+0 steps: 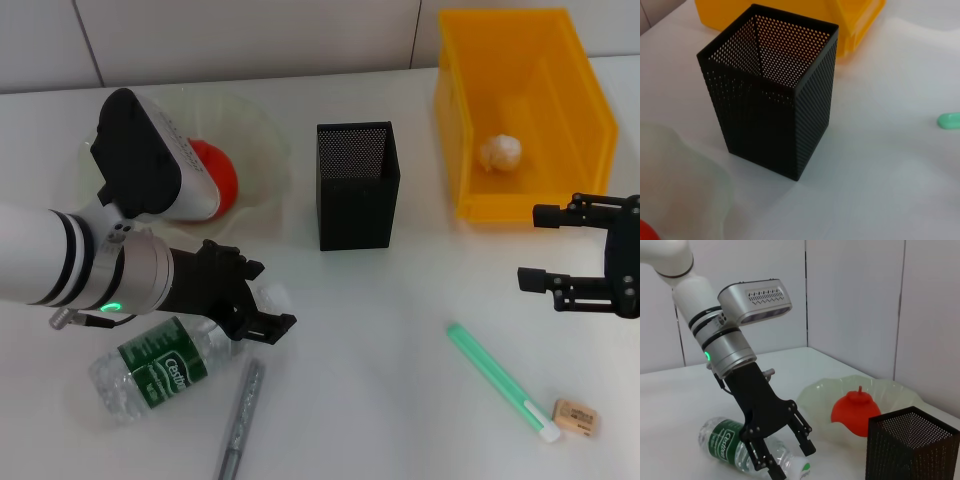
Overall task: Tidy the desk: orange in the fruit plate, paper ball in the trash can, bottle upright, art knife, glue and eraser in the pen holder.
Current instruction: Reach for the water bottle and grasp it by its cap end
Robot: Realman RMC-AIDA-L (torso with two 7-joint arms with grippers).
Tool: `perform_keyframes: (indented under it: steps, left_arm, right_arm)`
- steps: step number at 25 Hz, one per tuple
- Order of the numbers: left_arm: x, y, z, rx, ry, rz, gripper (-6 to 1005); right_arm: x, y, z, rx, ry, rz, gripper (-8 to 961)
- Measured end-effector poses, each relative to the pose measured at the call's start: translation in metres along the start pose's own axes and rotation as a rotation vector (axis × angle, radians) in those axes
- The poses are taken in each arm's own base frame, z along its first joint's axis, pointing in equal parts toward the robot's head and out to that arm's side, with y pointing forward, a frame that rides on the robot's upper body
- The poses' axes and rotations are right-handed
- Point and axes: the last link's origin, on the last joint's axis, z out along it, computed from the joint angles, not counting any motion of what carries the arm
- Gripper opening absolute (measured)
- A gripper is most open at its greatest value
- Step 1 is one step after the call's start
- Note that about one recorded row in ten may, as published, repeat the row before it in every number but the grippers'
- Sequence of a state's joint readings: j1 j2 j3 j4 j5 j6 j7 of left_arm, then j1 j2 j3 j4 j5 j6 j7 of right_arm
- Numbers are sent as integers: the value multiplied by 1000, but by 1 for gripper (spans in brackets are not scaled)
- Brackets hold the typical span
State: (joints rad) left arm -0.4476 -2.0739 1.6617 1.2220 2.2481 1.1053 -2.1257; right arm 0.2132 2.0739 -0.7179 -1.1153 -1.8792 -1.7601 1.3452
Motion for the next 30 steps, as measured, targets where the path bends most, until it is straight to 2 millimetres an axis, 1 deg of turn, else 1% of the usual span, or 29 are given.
perform_keyframes:
  steps: [21,23,30]
  left_arm:
    - [-3,1,2,-3,-12,0,783]
    - [-3,2,3,-4,-15,4,654]
    - [-3,2,3,-6,-20,6,531]
  right_arm:
    - [2,2,1,-7,-3,12,738]
    - [2,2,1,-7,-3,12,738]
    - [2,2,1,-8,-3,13,738]
